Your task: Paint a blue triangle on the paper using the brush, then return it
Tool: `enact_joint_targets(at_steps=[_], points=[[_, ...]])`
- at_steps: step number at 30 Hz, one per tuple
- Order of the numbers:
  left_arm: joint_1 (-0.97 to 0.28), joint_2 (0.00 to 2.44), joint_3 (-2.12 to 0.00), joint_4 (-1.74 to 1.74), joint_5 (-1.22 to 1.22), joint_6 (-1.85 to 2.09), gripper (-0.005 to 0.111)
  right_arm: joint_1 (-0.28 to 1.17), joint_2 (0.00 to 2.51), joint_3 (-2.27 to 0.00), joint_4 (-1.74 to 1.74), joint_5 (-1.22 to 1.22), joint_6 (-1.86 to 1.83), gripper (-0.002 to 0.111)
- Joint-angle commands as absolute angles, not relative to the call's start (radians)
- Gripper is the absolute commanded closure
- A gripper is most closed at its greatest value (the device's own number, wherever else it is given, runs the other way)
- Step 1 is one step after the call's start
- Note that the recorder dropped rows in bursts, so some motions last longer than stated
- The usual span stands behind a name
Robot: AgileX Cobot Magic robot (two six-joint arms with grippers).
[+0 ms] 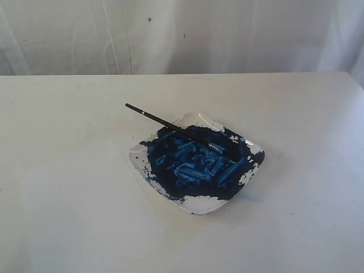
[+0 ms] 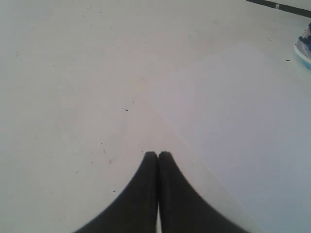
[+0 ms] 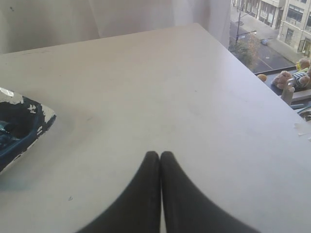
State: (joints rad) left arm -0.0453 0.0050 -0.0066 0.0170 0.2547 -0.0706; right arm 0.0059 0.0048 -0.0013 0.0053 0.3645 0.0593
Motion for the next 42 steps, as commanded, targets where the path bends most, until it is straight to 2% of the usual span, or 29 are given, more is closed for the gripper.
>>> enact_joint_targets(at_steps=[1, 17, 20, 27, 30, 34, 42], points=[[-0.051, 0.000, 0.000, 0.016, 0.254, -0.071, 0.107, 0.000, 0.000, 0.000, 0.006, 0.349, 0.059, 0.108], [-0.051, 0.000, 0.000, 0.032, 0.214, -0.010, 0.107, 0.000, 0.000, 0.000, 0.006, 0.349, 0.059, 0.108], [-0.051, 0.000, 0.000, -0.133, 0.070, -0.101, 0.107, 0.000, 0.000, 0.000, 0.006, 0.349, 0.059, 0.108], [-0.051, 0.000, -0.003, -0.284, -0.582, -0.198, 0.107, 0.000, 0.000, 0.000, 0.006, 0.349, 0.059, 0.108], [-0.051, 0.017, -0.074, -0.347, -0.605, -0.050, 0.107, 0.000, 0.000, 0.000, 0.006, 0.349, 0.059, 0.108], [-0.051, 0.144, -0.176, -0.408, -0.594, 0.223, 0.107, 0.000, 0.000, 0.000, 0.006, 0.349, 0.059, 0.108], [-0.051, 0.626, -0.335, -0.471, -0.530, 0.255, 0.107, 0.000, 0.000, 0.000, 0.006, 0.349, 0.059, 0.108]])
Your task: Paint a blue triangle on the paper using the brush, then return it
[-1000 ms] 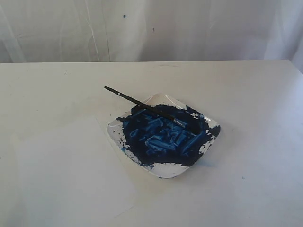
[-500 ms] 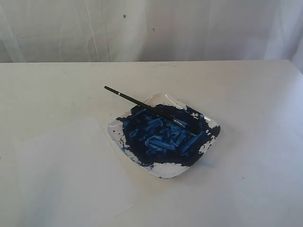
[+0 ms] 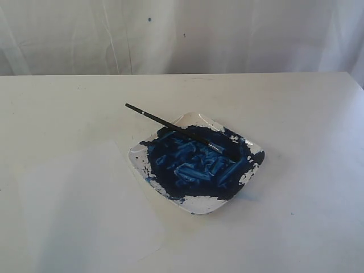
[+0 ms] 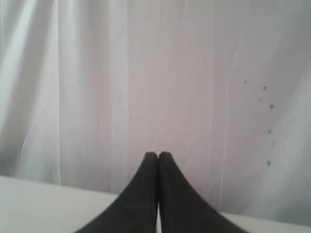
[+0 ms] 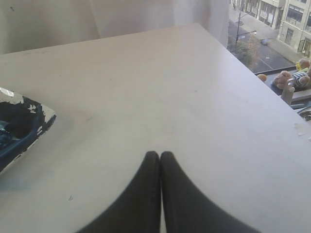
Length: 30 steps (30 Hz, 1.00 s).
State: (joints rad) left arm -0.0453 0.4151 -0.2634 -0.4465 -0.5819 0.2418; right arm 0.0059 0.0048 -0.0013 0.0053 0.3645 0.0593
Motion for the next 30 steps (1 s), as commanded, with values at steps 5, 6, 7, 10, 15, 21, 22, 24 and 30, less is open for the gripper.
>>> enact_joint_targets(at_steps=[5, 6, 7, 10, 15, 21, 22, 24, 30], points=[[-0.051, 0.989, -0.544, -0.319, -0.195, 0.125, 0.107, 0.000, 0.000, 0.000, 0.006, 0.349, 0.059, 0.108], [-0.048, 1.067, -0.603, -0.287, -0.087, 0.123, 0.107, 0.000, 0.000, 0.000, 0.006, 0.349, 0.059, 0.108], [-0.041, 1.109, -0.637, -0.279, -0.026, 0.123, 0.107, 0.000, 0.000, 0.000, 0.006, 0.349, 0.059, 0.108], [0.015, 1.290, -0.795, -0.284, 0.248, 0.172, 0.107, 0.000, 0.000, 0.000, 0.006, 0.349, 0.059, 0.108], [0.130, 1.483, -0.934, -0.830, 0.677, 0.834, 0.107, 0.000, 0.000, 0.000, 0.006, 0.349, 0.059, 0.108], [0.388, 1.670, -0.990, -1.018, 0.948, 0.992, 0.107, 0.000, 0.000, 0.000, 0.008, 0.349, 0.059, 0.108], [0.421, 1.688, -0.990, -1.035, 0.958, 0.992, 0.107, 0.000, 0.000, 0.000, 0.008, 0.349, 0.059, 0.108], [0.472, 1.727, -0.990, -1.070, 0.990, 1.004, 0.107, 0.000, 0.000, 0.000, 0.008, 0.349, 0.059, 0.108], [0.499, 1.813, -0.990, -1.063, 1.012, 1.052, 0.107, 0.000, 0.000, 0.000, 0.008, 0.349, 0.059, 0.108]])
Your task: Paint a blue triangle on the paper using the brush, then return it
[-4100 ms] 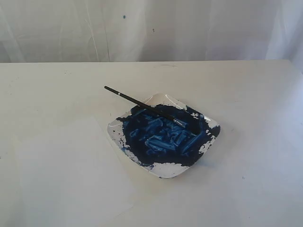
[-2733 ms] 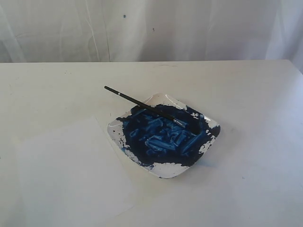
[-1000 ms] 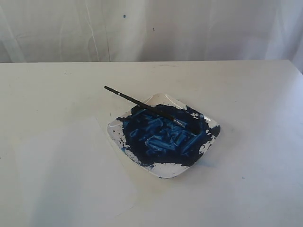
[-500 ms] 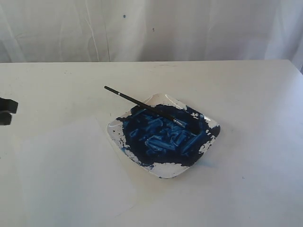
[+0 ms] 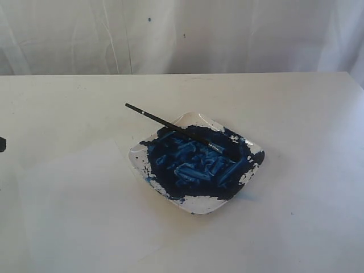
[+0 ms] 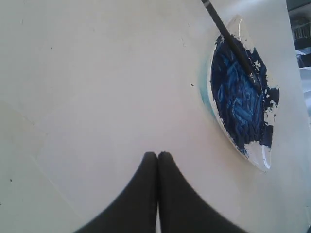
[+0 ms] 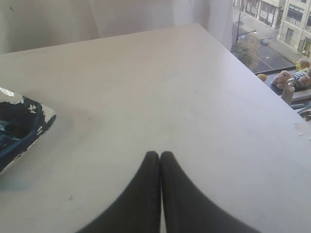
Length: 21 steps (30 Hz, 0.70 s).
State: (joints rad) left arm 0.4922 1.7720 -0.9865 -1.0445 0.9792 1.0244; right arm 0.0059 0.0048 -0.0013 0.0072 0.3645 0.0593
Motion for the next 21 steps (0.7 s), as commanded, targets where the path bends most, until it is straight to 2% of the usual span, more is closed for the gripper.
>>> enact_joint_targets(at_steps=[1, 11, 21], points=[[0.497, 1.824, -0.990, -1.063, 1.001, 1.052, 0.107, 0.000, 0.000, 0.000, 0.008, 0.349, 0.059, 0.108], [0.472, 1.886, -0.990, -1.069, 0.895, 1.054, 0.107, 0.000, 0.000, 0.000, 0.005, 0.349, 0.059, 0.108], [0.344, 1.897, -0.990, -1.044, 0.773, 1.078, 0.107, 0.000, 0.000, 0.000, 0.005, 0.349, 0.059, 0.108]])
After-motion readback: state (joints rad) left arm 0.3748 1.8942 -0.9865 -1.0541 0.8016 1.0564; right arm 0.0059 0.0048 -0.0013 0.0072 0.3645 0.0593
